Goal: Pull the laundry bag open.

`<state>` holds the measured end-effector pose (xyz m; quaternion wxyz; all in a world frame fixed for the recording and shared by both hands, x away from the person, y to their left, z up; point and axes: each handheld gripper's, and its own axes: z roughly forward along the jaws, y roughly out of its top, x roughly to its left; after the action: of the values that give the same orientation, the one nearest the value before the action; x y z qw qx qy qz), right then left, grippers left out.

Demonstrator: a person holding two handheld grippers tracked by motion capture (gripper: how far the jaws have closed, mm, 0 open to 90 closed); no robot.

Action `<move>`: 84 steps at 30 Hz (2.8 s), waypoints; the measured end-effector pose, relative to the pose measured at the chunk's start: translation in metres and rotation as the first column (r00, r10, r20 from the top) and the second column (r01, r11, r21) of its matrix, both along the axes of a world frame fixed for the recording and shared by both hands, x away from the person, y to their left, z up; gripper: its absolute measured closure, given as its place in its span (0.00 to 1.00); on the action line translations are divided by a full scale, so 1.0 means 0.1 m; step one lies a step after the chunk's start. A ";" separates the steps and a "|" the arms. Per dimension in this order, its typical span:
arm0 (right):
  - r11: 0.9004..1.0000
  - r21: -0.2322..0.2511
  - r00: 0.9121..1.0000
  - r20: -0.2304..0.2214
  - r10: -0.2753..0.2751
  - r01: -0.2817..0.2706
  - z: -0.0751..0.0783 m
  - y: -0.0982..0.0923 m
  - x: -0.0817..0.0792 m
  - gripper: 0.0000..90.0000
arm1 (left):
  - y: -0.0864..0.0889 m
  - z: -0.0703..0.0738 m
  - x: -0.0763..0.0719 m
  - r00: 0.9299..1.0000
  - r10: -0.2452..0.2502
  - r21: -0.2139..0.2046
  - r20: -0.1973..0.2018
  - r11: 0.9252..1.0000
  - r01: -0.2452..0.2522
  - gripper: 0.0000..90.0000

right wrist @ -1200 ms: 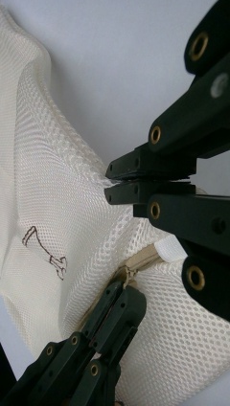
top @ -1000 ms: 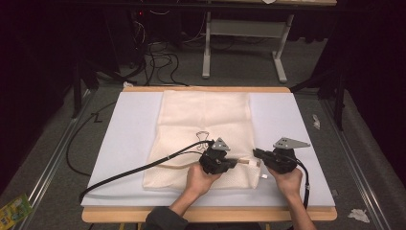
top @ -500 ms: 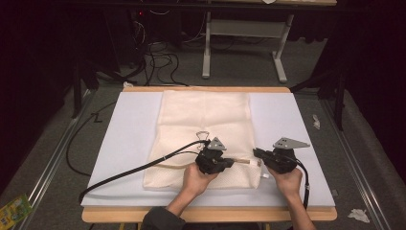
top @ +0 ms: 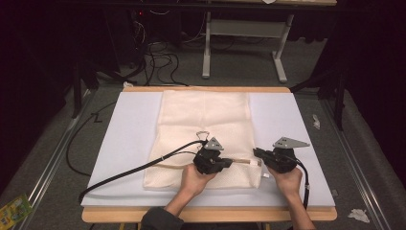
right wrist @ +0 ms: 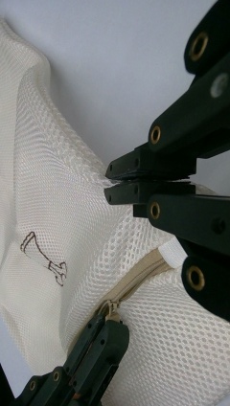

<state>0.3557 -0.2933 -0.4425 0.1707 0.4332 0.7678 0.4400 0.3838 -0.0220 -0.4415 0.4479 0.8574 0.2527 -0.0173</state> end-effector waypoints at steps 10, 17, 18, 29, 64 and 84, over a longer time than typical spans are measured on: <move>1.000 -0.004 1.000 -0.012 -0.002 0.002 0.00 -0.02 0.02 0.99 | 0.04 -0.03 0.03 1.000 0.008 -0.003 -0.010 1.000 -0.008 0.97; 1.000 0.004 1.000 -0.024 0.003 -0.003 0.00 -0.03 0.03 0.99 | 0.05 -0.01 0.04 1.000 0.012 -0.006 0.001 1.000 -0.012 0.97; 1.000 0.004 1.000 -0.024 0.003 -0.003 0.00 -0.03 0.03 0.99 | 0.05 -0.01 0.04 1.000 0.012 -0.006 0.001 1.000 -0.012 0.97; 1.000 -0.006 1.000 -0.029 -0.006 0.006 0.04 -0.02 0.04 0.99 | 0.12 0.03 0.05 1.000 0.009 -0.003 0.017 1.000 -0.009 0.97; 0.999 -0.017 0.999 -0.038 -0.030 0.029 -0.05 -0.05 0.06 0.99 | 0.43 0.01 0.05 0.998 0.064 -0.038 0.008 0.997 -0.064 0.97; 0.999 -0.015 0.999 -0.038 -0.032 0.031 -0.09 -0.03 0.07 0.99 | 0.61 0.01 0.05 0.996 0.093 -0.060 0.011 0.994 -0.092 0.97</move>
<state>0.3625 -0.2967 -0.4514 0.1661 0.4524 0.7672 0.4232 0.3883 0.0387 -0.4409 0.4754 0.8312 0.2884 0.0018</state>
